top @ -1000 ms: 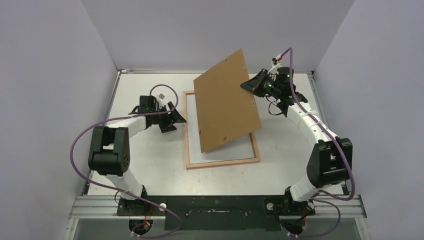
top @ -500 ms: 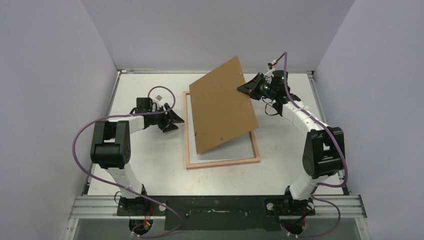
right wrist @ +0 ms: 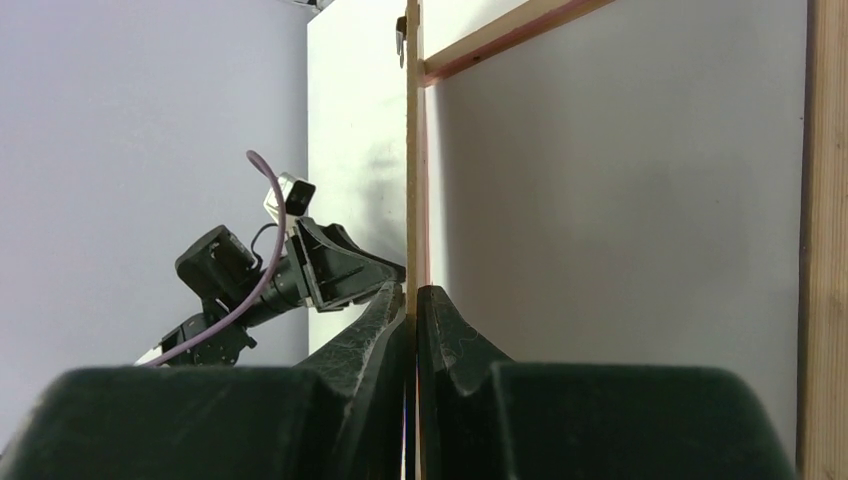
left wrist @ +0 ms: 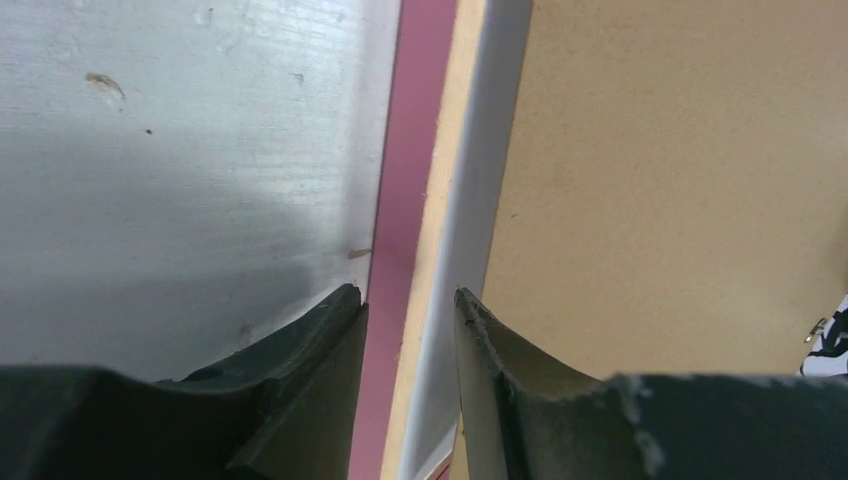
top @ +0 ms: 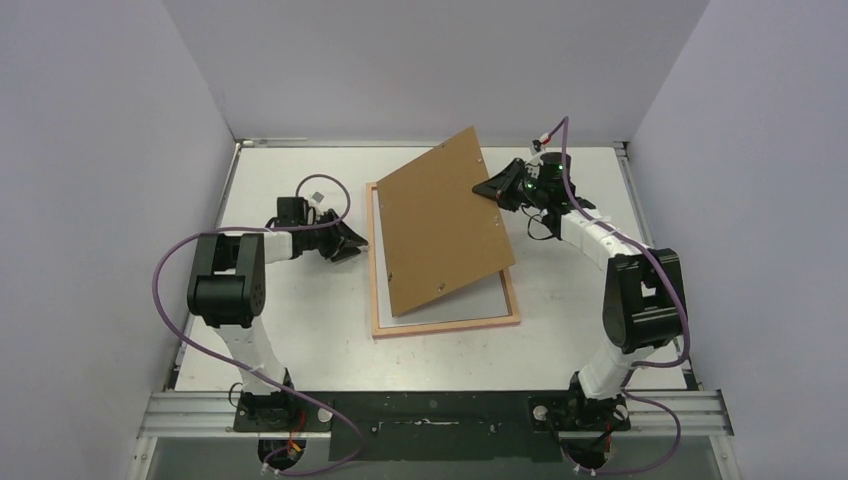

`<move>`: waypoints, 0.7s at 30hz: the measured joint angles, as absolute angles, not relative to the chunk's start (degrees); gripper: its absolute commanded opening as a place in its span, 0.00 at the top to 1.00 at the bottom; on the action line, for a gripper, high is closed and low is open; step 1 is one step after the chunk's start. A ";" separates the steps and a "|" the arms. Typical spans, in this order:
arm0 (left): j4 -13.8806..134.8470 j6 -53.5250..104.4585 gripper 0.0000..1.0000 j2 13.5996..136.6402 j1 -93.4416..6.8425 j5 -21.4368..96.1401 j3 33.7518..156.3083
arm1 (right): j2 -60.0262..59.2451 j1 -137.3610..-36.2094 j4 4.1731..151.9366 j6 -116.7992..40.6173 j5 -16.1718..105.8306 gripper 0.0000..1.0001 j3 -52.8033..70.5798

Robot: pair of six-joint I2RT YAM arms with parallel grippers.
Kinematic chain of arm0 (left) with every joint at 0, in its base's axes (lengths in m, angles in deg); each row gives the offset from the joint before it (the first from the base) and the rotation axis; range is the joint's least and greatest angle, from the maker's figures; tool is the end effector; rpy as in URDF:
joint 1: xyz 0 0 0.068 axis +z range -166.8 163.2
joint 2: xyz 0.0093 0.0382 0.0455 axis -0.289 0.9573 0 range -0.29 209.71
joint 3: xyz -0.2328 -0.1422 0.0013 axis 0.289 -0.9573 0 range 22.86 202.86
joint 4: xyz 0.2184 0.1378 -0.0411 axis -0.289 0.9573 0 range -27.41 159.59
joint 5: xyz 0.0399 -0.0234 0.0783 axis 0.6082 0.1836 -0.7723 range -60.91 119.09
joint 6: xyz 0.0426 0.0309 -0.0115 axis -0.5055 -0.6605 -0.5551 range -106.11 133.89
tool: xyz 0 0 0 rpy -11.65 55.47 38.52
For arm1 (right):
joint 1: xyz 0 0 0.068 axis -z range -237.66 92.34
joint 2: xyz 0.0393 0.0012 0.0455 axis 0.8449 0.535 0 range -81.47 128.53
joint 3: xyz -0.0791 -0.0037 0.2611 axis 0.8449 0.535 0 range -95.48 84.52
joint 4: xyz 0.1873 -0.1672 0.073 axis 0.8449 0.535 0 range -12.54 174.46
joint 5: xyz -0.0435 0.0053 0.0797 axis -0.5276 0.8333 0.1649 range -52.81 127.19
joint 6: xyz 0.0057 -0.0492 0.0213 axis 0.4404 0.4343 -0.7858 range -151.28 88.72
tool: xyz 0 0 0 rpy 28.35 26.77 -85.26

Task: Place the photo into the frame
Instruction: Move the photo frame to the center of the board, then place the photo frame item in the photo frame.

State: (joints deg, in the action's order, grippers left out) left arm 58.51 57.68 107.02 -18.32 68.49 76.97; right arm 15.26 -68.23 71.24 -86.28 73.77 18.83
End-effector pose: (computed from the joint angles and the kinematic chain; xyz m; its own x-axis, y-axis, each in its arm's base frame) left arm 0.3590 -0.0322 0.1286 -0.8471 -0.5125 -0.1404 -0.2084 0.5636 -0.7993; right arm 0.3745 0.0914 0.2578 -0.7930 0.5211 -0.3156 -0.0514 0.4590 0.8870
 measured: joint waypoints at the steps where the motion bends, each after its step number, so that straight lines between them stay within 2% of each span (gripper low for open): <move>1: 58.36 57.83 0.67 107.39 -18.45 68.09 76.99 | 15.58 -68.27 70.87 -86.28 73.81 1.00 18.88; 11: 56.32 59.97 0.76 110.21 -20.00 66.87 77.01 | 16.55 -68.64 67.18 -87.50 74.07 1.00 20.51; 21: 55.93 60.23 0.80 110.32 -20.20 66.87 77.01 | 14.89 -68.84 68.20 -86.98 74.01 1.00 22.13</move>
State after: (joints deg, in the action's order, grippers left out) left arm 55.93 60.23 110.32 -20.20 66.87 77.01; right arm 14.88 -68.84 68.20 -86.98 74.01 22.13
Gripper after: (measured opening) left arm 0.204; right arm 0.070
